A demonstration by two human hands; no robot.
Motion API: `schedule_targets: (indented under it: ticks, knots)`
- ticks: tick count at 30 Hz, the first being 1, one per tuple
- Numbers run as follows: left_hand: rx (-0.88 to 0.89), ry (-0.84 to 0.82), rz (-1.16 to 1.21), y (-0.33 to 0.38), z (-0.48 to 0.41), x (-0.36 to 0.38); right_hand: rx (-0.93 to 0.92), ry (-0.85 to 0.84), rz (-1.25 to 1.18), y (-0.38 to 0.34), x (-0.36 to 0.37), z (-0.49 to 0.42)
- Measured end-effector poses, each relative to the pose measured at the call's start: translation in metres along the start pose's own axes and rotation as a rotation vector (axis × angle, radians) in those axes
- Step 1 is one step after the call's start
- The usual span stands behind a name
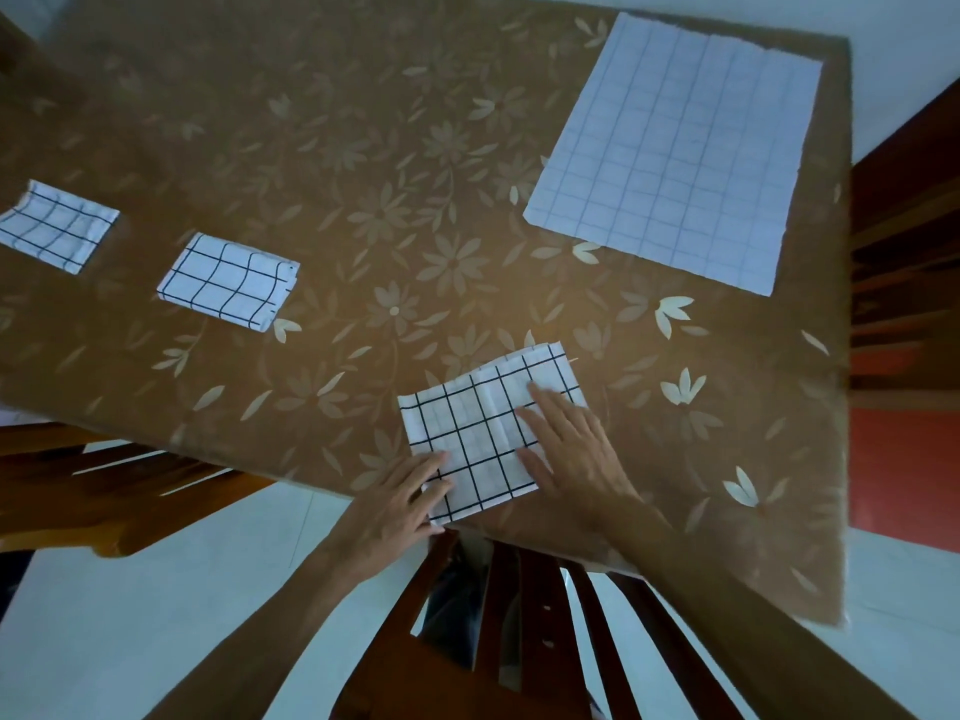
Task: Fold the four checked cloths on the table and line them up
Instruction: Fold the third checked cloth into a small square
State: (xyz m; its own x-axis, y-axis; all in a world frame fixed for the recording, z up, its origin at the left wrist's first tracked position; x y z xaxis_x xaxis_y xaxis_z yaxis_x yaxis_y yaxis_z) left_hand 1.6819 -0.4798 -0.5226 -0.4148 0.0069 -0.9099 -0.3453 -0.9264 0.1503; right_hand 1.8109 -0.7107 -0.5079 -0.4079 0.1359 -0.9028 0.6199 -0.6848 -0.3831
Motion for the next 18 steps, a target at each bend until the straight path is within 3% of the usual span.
schedule_targets:
  ticks: [4, 8, 14, 18]
  knots:
    - [0.118, 0.077, 0.009, -0.003, 0.005, 0.001, -0.109, -0.023, -0.082, -0.038, 0.011, 0.023]
    - [0.096, 0.119, -0.019, -0.002, 0.008, -0.009, -0.042, -0.164, -0.076, -0.063, 0.018, 0.026]
    - [0.136, 0.360, 0.201, 0.040, -0.006, -0.047, 0.023, 0.068, -0.178, -0.052, 0.008, 0.029]
    - [0.113, 0.230, 0.296, 0.044, -0.012, -0.054, 0.061, 0.163, -0.347, -0.020, 0.002, 0.048]
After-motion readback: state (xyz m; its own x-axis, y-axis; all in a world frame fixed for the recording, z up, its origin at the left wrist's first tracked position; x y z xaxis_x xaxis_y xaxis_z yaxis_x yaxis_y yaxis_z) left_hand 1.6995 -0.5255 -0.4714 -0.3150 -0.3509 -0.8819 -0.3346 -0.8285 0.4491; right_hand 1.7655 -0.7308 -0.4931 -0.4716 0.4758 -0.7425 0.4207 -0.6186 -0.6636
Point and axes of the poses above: each hand's wrist, its own z-axis away from the middle knuckle, its own x-axis out of the palm, y = z × x, the point moved 2 cm from there along -z, towards the middle knuckle, and after that the axes turned 12 degrees about -y, right-handed, at the moved point
